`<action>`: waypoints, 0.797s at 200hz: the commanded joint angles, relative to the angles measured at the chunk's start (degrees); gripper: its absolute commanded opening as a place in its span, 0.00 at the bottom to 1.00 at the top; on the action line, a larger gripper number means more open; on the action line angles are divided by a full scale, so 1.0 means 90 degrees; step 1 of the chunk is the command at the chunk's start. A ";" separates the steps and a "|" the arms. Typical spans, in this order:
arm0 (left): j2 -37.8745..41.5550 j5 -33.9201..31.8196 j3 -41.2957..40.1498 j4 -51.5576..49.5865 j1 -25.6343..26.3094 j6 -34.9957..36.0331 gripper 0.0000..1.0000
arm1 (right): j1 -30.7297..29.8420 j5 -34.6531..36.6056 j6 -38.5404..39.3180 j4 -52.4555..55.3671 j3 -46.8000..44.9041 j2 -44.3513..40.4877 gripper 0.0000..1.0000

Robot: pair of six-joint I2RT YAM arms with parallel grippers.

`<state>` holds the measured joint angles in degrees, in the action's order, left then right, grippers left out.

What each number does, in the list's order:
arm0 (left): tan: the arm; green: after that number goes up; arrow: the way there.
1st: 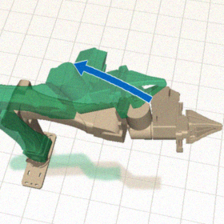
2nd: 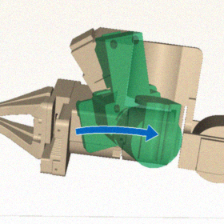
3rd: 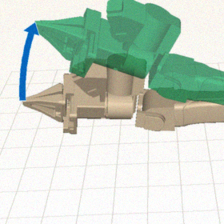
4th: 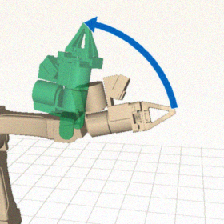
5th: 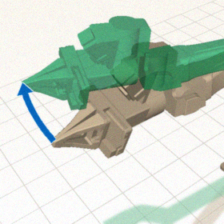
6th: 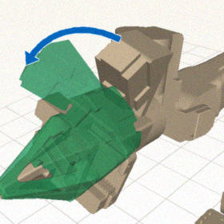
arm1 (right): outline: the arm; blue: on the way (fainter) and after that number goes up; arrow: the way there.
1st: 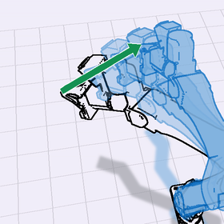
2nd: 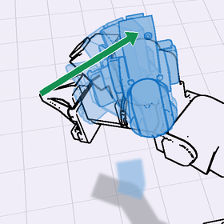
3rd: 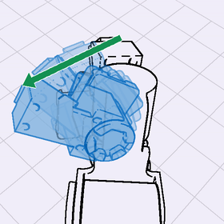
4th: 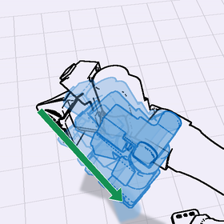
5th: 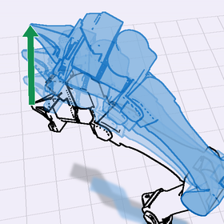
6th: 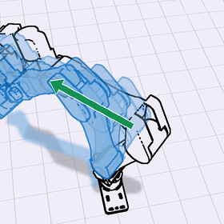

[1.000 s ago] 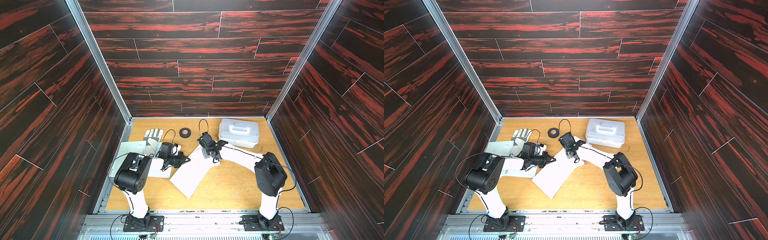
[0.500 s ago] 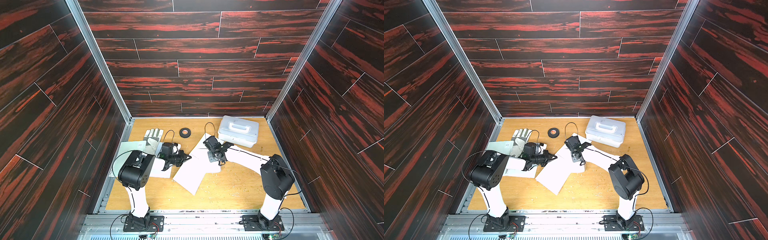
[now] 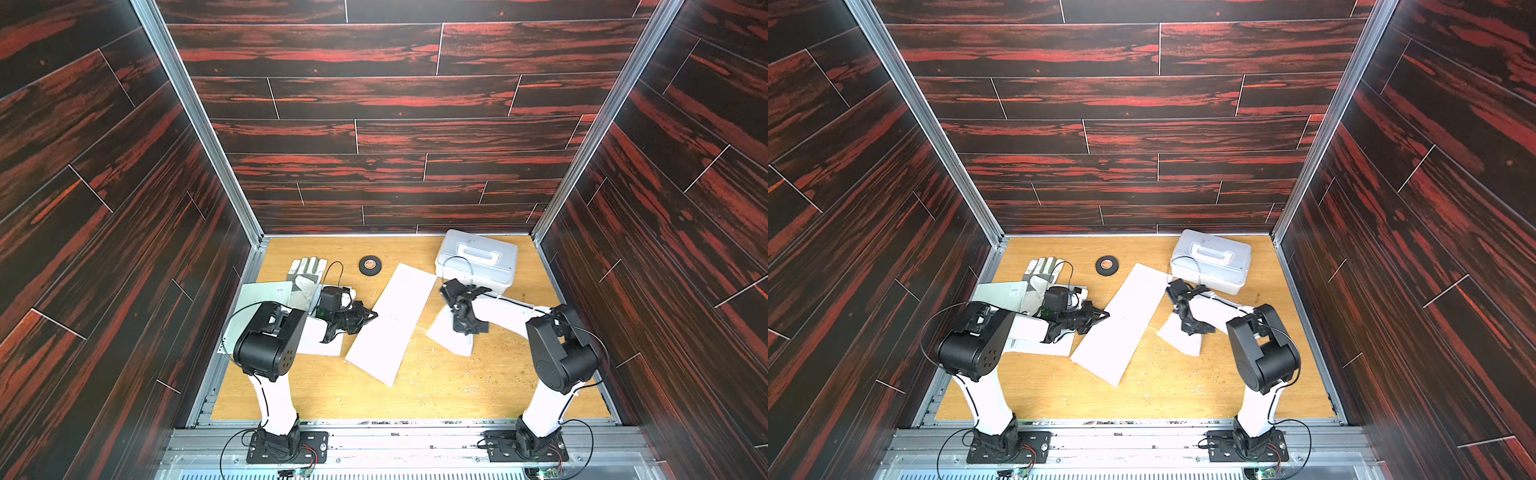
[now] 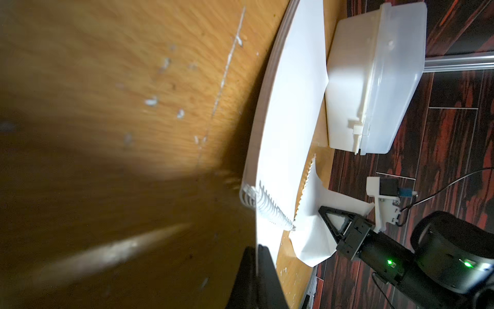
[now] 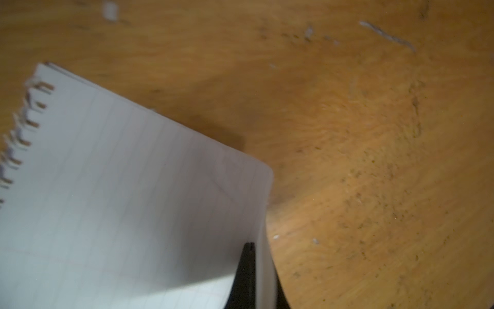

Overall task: Tear off pages from different notebooks
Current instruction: Tear off the paper from the notebook, then place the paper at the center of the board.

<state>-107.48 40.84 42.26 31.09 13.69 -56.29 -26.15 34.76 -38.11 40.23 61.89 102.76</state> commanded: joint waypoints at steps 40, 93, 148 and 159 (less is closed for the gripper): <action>0.1101 -0.0108 0.0260 -0.2460 -0.0076 0.1022 0.00 | 0.1020 0.0242 -0.1695 0.0621 -0.0615 -0.0642 0.28; 0.1563 -0.0272 0.1050 -0.4745 -0.0077 0.1384 0.00 | 0.1067 0.1195 -0.2821 0.1633 -0.0181 -0.1257 0.75; 0.1641 -0.0641 0.1977 -0.6738 -0.0076 0.1232 0.00 | -0.0636 0.2110 -0.1767 0.1358 0.0728 -0.1829 0.73; 0.1651 -0.0632 0.2044 -0.6815 -0.0077 0.1023 0.00 | -0.1844 0.2261 -0.0156 0.0089 0.0701 -0.1949 0.73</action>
<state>-95.18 36.29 58.48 -21.26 13.08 -45.45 -28.18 51.05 -58.52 53.63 67.24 86.61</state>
